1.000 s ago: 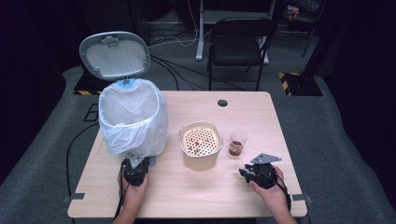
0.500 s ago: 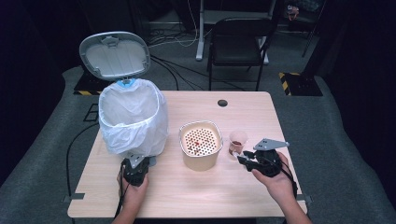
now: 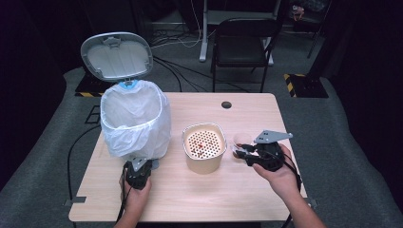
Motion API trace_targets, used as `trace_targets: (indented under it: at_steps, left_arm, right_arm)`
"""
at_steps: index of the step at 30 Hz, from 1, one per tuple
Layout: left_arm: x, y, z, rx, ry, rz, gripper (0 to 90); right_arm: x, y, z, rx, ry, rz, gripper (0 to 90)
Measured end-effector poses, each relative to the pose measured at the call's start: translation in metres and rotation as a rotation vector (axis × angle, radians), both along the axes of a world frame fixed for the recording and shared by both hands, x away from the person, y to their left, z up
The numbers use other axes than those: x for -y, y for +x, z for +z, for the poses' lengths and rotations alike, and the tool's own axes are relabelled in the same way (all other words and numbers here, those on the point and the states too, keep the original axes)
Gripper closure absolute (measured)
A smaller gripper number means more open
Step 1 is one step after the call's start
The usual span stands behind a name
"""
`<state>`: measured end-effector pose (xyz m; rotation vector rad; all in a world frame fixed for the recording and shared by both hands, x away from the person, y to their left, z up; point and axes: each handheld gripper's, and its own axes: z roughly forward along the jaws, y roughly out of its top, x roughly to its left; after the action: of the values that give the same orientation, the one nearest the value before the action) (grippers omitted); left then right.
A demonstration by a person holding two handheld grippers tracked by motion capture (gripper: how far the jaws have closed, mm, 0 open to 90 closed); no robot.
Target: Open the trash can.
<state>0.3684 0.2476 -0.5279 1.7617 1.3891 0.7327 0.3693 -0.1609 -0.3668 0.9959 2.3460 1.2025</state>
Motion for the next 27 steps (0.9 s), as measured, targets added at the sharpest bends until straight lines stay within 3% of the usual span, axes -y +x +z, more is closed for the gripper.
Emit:
trace_targets:
  at_steps: [6, 19, 21, 22, 27]
  left_arm:
    - [-0.002, 0.0, 0.001, -0.013, 0.016, -0.015, 90.0]
    - [-0.002, 0.0, 0.001, -0.015, 0.017, -0.017, 90.0]
    - [-0.002, 0.0, 0.001, -0.02, 0.014, -0.016, 90.0]
    - [-0.001, 0.0, 0.0, -0.005, -0.011, 0.001, 90.0]
    - [-0.003, 0.0, 0.001, -0.02, 0.017, -0.016, 90.0]
  right_arm:
    - [-0.008, 0.006, 0.009, -0.003, 0.017, 0.022, 64.8]
    - [-0.03, 0.021, 0.037, 0.047, 0.021, 0.073, 64.8]
    - [-0.033, 0.023, 0.041, 0.056, 0.028, 0.079, 64.8]
    - [-0.035, 0.024, 0.043, 0.057, 0.029, 0.08, 64.8]
    - [-0.044, 0.031, 0.051, 0.07, 0.029, 0.097, 64.8]
